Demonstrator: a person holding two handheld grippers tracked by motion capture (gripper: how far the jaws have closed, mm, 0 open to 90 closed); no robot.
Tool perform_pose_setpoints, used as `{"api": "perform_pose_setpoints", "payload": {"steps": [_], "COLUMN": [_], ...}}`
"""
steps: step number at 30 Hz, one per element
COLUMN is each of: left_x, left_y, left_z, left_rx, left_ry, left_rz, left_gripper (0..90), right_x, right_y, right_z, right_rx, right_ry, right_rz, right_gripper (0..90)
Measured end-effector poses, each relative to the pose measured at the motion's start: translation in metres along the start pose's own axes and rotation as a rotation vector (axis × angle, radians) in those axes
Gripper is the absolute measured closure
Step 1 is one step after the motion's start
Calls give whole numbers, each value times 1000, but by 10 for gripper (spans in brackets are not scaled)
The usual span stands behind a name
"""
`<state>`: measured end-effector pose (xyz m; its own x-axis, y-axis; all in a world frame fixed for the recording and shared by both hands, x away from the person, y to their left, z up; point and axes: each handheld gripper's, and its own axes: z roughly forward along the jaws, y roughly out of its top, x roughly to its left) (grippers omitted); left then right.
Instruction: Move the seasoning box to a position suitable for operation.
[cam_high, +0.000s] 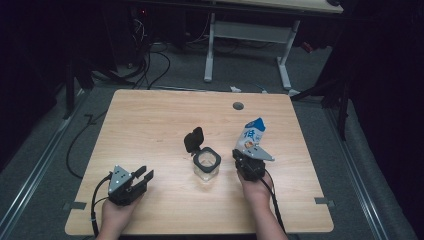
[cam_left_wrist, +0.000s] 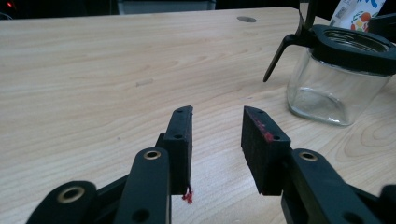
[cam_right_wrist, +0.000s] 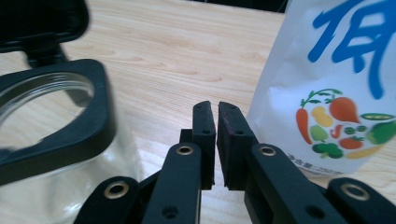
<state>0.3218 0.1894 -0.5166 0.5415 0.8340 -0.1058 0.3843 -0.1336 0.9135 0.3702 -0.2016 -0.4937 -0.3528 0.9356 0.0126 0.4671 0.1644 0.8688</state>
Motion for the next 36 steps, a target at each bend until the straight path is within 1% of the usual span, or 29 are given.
{"api": "perform_pose_setpoints", "payload": {"steps": [2,3,4,5,6,9,10,11,12,14,15,16,22,27,31,36], "left_x": [0,0,0,-1,-1,-1,-1,0,0,2,2,3,1,0,0,0], "left_y": [-1,-1,-1,-2,-2,-3,-3,-3,-3,-4,-4,-4,-3,-4,-4,-4], "left_z": [1,2,3,4,4,4,4,4,4,3,3,3,3,2,3,3], "left_rx": [3,5,11,13,15,16,13,12,12,12,12,11,9,10,9,13], "left_ry": [-1,-6,-9,-10,-13,-17,-16,-15,-15,-13,-11,-12,-12,-12,-10,-8], "left_rz": [0,-4,-3,-5,-3,-8,-12,-23,-23,-26,-27,-28,-26,-25,-26,-25], "left_gripper": [642,642,642,646,646,649,653,653,656,661,661,663,665,667,668,665], "right_x": [0,0,0,1,1,0,-1,-2,-2,-2,-2,-2,-4,-5,-8,-13], "right_y": [3,3,5,10,10,17,18,18,18,15,15,12,7,4,1,-5], "right_z": [8,8,13,24,24,39,47,50,50,55,55,56,51,47,41,33], "right_rx": [4,4,10,19,19,31,45,53,53,73,73,85,91,93,91,89], "right_ry": [-9,-9,-13,-30,-30,-54,-67,-66,-66,-84,-84,-90,-95,-97,-97,-99], "right_rz": [3,3,-1,-11,-11,-11,-8,-7,-7,-8,-8,-15,-25,-19,-27,-21], "right_gripper": [857,857,859,875,875,896,899,899,899,899,899,899,899,898,896,888]}}
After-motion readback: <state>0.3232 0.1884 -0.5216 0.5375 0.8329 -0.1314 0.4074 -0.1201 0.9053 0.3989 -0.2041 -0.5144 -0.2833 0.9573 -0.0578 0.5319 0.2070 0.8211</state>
